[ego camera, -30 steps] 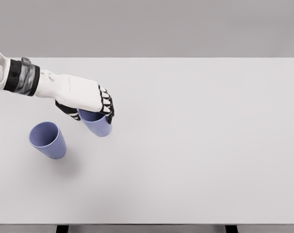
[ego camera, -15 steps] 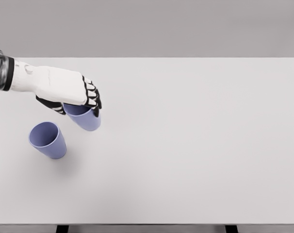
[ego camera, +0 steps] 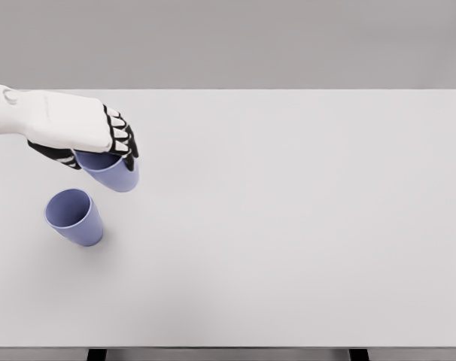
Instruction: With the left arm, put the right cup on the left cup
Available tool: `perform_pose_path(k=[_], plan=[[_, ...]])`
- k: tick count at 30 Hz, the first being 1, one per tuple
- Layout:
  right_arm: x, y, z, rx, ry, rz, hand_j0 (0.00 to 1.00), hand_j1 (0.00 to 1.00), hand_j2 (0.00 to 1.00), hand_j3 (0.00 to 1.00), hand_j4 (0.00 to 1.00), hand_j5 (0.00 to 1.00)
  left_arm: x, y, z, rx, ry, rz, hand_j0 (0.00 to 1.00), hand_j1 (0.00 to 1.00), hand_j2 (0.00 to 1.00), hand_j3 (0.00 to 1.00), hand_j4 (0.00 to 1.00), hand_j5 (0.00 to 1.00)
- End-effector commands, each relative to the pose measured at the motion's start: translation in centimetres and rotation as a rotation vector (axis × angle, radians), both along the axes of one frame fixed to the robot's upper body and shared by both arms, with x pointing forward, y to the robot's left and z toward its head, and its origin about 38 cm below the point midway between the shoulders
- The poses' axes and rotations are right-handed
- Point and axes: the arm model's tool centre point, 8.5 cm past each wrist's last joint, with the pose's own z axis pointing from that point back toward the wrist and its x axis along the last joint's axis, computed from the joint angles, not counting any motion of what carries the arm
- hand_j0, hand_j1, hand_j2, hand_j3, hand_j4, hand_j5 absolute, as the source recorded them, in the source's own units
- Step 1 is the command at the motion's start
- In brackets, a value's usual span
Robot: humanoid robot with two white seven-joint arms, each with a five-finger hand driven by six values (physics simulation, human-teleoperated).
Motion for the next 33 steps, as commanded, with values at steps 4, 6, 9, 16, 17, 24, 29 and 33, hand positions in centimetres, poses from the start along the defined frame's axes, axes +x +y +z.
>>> perform_pose_path(k=[4, 6, 9, 16, 17, 24, 29, 33], plan=[[0.0, 0.0, 0.0, 0.0, 0.0, 0.0, 1.0, 1.0, 1.0, 1.0, 1.0, 1.0, -0.3, 1.6, 0.9, -0.019, -0.002, 0.044, 0.68, 0.68, 0.68, 0.68, 0.68, 0.68], [0.0, 0.0, 0.0, 0.0, 0.0, 0.0, 1.0, 1.0, 1.0, 1.0, 1.0, 1.0, -0.4, 2.2, 1.3, -0.018, -0.012, 0.06, 0.68, 0.68, 0.68, 0.68, 0.68, 0.68], [0.1, 0.0, 0.0, 0.0, -0.001, 0.0, 1.0, 1.0, 1.0, 1.0, 1.0, 1.0, -0.6, 2.8, 1.9, -0.025, -0.02, 0.075, 0.68, 0.68, 0.68, 0.68, 0.68, 0.68], [0.0, 0.0, 0.0, 0.0, 0.0, 0.0, 1.0, 1.0, 1.0, 1.0, 1.0, 1.0, -1.2, 4.5, 2.3, -0.038, -0.014, 0.119, 0.68, 0.68, 0.68, 0.68, 0.68, 0.68], [0.1, 0.0, 0.0, 0.0, -0.001, 0.0, 1.0, 1.0, 1.0, 1.0, 1.0, 1.0, -1.2, 4.6, 2.4, -0.042, -0.012, 0.122, 0.68, 0.68, 0.68, 0.68, 0.68, 0.68], [0.1, 0.0, 0.0, 0.0, -0.001, 0.0, 1.0, 1.0, 1.0, 1.0, 1.0, 1.0, -1.6, 5.9, 2.6, -0.049, -0.009, 0.158, 0.68, 0.68, 0.68, 0.68, 0.68, 0.68], [0.0, 0.0, 0.0, 0.0, 0.0, 0.0, 1.0, 1.0, 1.0, 1.0, 1.0, 1.0, -2.0, 6.7, 2.6, -0.054, -0.002, 0.18, 0.68, 0.68, 0.68, 0.68, 0.68, 0.68], [0.1, 0.0, 0.0, 0.0, -0.001, 0.0, 1.0, 1.0, 1.0, 1.0, 1.0, 1.0, -2.5, 7.6, 2.6, -0.052, -0.001, 0.202, 0.68, 0.68, 0.68, 0.68, 0.68, 0.68]])
